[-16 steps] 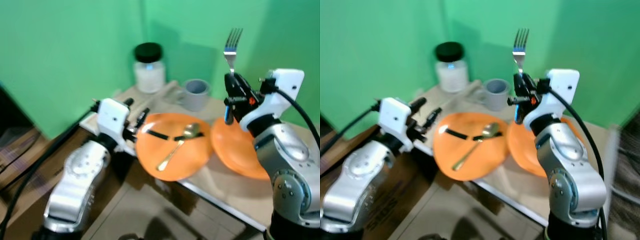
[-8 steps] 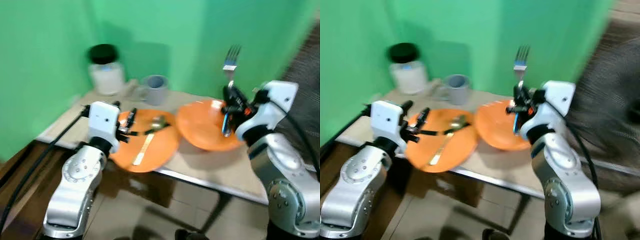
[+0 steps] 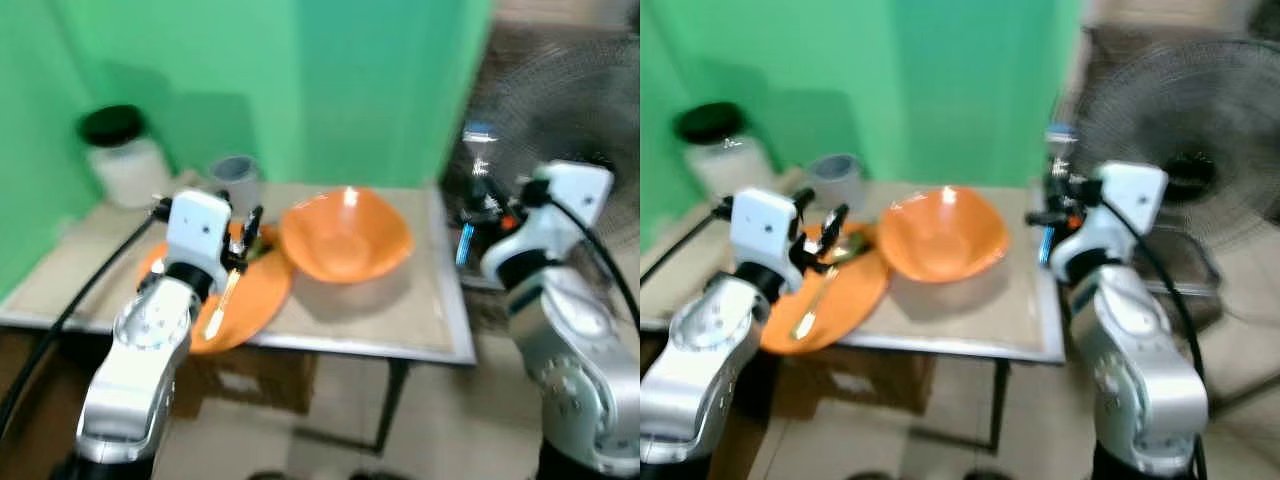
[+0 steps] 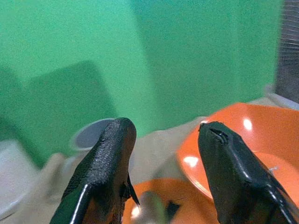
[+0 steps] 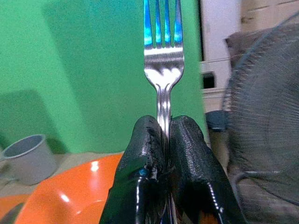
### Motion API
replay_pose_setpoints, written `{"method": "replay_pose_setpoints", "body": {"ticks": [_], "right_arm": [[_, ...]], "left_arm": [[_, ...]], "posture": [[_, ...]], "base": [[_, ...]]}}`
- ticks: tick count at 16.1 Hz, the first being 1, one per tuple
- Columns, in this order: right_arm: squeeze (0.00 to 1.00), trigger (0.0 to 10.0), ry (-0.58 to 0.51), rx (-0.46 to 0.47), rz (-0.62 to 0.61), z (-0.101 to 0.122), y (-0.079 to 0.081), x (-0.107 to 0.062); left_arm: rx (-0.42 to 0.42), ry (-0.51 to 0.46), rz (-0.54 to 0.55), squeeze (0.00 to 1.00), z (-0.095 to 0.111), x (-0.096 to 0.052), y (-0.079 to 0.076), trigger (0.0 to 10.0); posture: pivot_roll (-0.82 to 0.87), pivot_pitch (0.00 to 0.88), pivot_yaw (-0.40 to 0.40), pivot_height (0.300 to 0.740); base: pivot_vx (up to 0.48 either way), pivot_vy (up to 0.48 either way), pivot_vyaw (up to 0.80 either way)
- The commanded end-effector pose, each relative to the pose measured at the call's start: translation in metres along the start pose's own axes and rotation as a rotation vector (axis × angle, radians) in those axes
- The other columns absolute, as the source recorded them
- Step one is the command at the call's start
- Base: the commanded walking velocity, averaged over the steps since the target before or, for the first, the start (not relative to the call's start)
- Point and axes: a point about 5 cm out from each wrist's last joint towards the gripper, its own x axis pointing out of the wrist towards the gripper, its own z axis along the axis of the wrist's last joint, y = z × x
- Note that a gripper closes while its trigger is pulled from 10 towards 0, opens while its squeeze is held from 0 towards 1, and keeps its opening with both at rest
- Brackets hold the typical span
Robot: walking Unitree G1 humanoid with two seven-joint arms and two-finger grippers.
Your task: Setting the table
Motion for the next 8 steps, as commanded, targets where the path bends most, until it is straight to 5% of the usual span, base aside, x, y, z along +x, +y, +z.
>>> {"method": "replay_pose_setpoints", "body": {"ticks": [1, 8], "right_arm": [[0.00, 10.0, -0.012, -0.009, -0.028, 0.003, -0.006, 0.000], [0.00, 10.0, 0.135, -0.127, -0.055, -0.019, -0.015, -0.008]], "left_arm": [[-0.004, -0.004, -0.026, 0.00, 0.001, 0.003, -0.004, 10.0], [-0.047, 0.035, -0.003, 0.00, -0.009, 0.001, -0.002, 10.0]], "posture": [[0.05, 0.000, 0.044, 0.740], [0.04, 0.000, 0.039, 0.740]], "base": [[0.000, 0.000, -0.80], [0.000, 0.000, -0.80]]}}
